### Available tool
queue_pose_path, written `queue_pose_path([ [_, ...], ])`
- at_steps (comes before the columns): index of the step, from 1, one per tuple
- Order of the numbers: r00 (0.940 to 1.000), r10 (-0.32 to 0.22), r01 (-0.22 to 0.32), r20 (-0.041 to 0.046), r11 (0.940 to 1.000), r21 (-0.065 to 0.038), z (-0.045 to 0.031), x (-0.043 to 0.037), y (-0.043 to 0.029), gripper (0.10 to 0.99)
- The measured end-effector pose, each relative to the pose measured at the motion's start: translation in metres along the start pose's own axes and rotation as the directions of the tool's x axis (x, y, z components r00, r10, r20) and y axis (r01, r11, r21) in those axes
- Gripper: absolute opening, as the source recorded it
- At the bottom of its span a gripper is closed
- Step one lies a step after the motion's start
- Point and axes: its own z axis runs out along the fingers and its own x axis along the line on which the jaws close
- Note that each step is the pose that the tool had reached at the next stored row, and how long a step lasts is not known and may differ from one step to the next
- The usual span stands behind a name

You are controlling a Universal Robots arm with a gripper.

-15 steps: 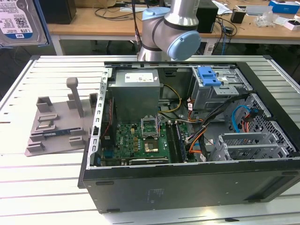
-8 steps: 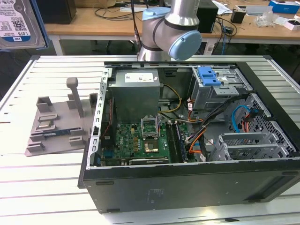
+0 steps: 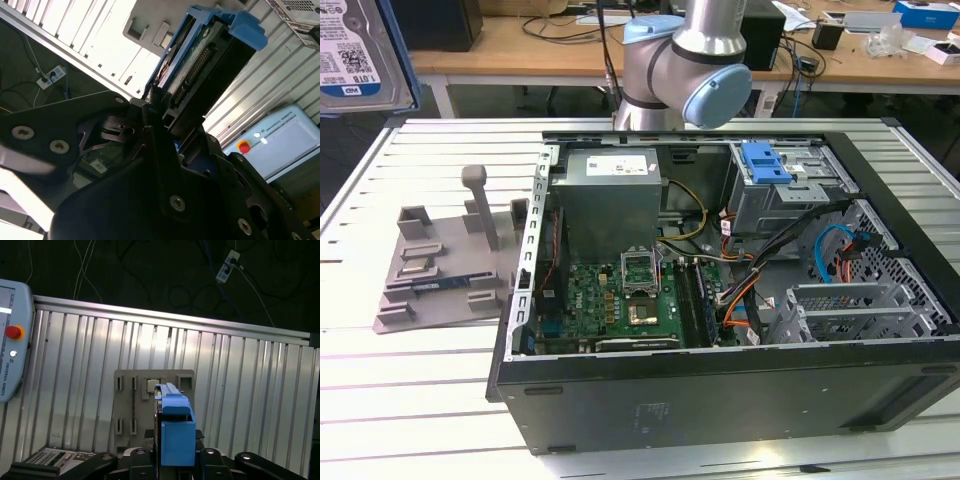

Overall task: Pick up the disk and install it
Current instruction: 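Pick up the disk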

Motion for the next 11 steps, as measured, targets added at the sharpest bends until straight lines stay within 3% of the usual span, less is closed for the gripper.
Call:
queue_pose_path([
  [11,1.0000,0.000,0.000,-0.0001,1.0000,0.000,-0.0001,0.0275,0.0017,0.365],
])
